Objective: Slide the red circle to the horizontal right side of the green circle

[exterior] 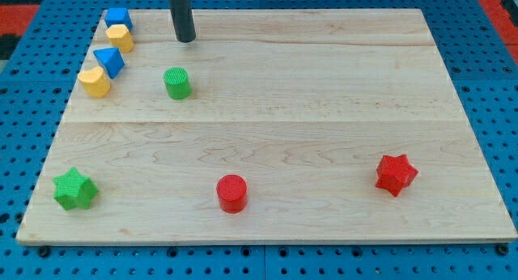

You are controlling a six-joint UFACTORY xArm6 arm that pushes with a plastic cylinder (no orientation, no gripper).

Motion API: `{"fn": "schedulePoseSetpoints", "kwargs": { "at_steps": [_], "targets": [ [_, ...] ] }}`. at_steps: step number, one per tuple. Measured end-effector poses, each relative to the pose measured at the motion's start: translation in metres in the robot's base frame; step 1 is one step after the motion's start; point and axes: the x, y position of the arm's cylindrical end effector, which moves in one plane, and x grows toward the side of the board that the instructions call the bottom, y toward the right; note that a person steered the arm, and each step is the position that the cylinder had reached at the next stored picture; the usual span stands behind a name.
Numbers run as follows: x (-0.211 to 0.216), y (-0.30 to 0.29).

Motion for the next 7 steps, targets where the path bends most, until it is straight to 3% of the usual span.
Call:
{"fn": "schedulePoseSetpoints", "kwargs": {
  "at_steps": [5,7],
  "targets": [
    [0.035,0.004],
    [0.099,0.004]
  ]
}}
